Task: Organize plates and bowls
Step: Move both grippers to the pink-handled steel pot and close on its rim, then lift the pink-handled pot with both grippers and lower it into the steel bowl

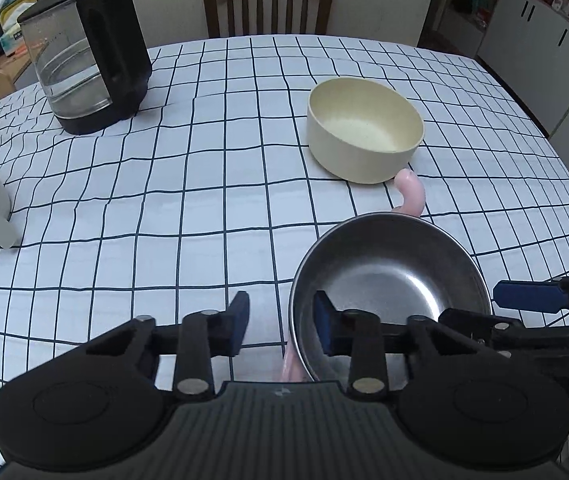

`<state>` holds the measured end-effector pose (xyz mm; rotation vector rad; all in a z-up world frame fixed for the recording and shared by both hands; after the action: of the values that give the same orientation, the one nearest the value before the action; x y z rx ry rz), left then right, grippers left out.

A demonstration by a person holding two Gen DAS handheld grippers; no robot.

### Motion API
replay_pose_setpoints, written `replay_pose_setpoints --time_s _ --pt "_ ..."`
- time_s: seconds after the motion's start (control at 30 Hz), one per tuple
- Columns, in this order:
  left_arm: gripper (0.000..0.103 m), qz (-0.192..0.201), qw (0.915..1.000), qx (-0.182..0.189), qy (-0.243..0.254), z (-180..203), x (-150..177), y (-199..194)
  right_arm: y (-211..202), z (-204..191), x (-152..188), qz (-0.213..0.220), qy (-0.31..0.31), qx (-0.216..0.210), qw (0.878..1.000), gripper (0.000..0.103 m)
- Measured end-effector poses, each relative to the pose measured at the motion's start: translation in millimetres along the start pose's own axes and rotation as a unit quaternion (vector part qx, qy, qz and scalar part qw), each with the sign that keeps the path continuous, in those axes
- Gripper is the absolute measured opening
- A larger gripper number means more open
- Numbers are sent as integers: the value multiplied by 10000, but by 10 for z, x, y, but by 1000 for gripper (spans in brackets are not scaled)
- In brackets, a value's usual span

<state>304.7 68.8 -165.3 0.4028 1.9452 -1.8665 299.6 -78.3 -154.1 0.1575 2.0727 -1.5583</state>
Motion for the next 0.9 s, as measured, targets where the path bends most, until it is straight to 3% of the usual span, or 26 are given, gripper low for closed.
replay_pose_setpoints --time_s 0.17,0.33,0.9 --pt "16 -32 10000 -21 -34 17 -3 -22 8 18 -8 -37 41 -46 10000 36" --pt "6 -44 10000 -56 48 56 16 -36 2 25 3 -62 76 -64 9999 11" --pt "4 138 9998 -142 91 163 48 -301 -115 48 66 -21 261 41 9996 8"
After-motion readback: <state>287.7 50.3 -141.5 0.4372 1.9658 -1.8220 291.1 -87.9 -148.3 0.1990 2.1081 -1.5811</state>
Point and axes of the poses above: each gripper's, at about its wrist camera, not at the fingertips, and y roughly the way its jaws point, z to its right, x to its underside, the point moved 4 cm from there along y, roughly the way its jaws point, and after that the axes turned 3 degrees about -x, right-handed, at the moved point
